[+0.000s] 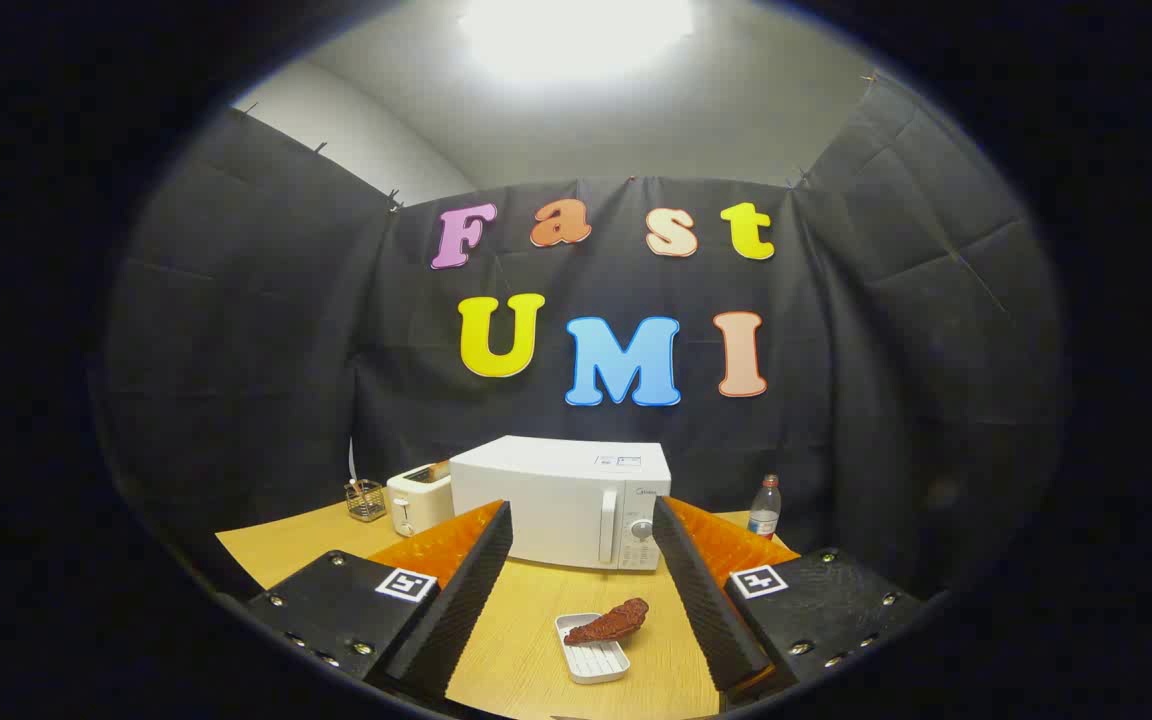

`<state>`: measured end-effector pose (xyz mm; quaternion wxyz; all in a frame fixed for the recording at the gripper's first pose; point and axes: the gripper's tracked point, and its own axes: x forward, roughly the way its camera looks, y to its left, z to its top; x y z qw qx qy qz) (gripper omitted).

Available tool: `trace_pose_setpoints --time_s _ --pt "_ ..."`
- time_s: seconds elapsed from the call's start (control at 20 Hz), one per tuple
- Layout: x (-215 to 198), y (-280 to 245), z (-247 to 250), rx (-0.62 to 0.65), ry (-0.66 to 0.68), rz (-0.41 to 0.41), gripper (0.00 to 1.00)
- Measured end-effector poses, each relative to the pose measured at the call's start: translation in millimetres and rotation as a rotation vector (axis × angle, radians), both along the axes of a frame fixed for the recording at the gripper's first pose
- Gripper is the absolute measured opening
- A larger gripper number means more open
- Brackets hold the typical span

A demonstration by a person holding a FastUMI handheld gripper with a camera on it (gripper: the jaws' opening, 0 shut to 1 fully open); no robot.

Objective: Open the microwave, put the food inside, and close the microwave door.

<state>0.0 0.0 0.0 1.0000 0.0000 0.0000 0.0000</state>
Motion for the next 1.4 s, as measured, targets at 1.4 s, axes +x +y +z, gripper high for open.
trace_pose_setpoints --time_s 1.4 --pt "41 -10 -30 0.023 0.011 -0.014 0.91"
